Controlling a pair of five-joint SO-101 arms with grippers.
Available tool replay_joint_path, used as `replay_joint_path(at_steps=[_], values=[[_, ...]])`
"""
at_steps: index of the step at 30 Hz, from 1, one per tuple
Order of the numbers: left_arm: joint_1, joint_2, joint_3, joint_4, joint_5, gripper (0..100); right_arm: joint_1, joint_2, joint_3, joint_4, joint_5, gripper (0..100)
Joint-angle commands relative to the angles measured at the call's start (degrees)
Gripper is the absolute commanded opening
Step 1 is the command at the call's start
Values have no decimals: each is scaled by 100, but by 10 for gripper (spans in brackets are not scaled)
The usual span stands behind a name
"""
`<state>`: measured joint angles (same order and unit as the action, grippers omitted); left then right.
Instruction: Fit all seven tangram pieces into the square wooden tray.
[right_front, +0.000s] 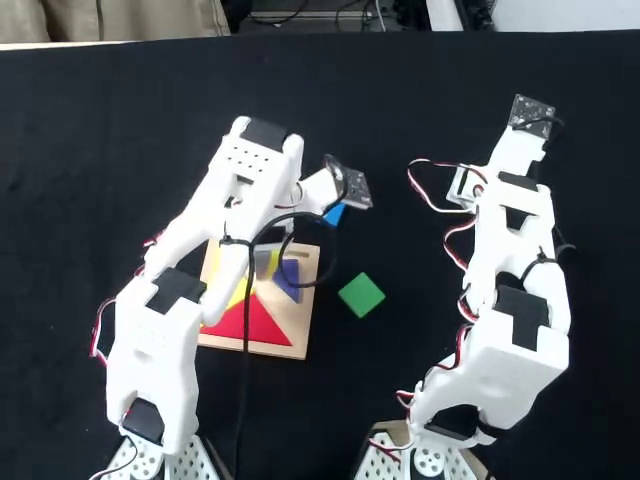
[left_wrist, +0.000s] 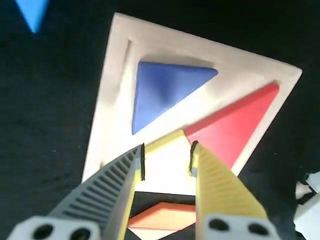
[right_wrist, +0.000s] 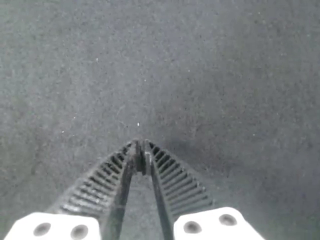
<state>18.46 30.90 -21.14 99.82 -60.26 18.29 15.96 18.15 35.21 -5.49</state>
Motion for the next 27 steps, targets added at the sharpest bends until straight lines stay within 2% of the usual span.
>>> replay_joint_path(at_steps=[1, 3, 10, 23, 27], values=[[233, -290, 831, 53, -281, 173, -105, -22, -338, -70, -18, 14], [356, -255, 1077, 0, -299, 173, -105, -22, -338, -70, -18, 14], [338, -255, 1402, -958, -255, 173, -105, -22, -338, -70, -18, 14], [743, -220, 963, -1248, -237, 173, -193, -22, -338, -88, -18, 14], [954, -97, 804, -1503, 316, 173, -193, -22, -338, -88, -18, 14]])
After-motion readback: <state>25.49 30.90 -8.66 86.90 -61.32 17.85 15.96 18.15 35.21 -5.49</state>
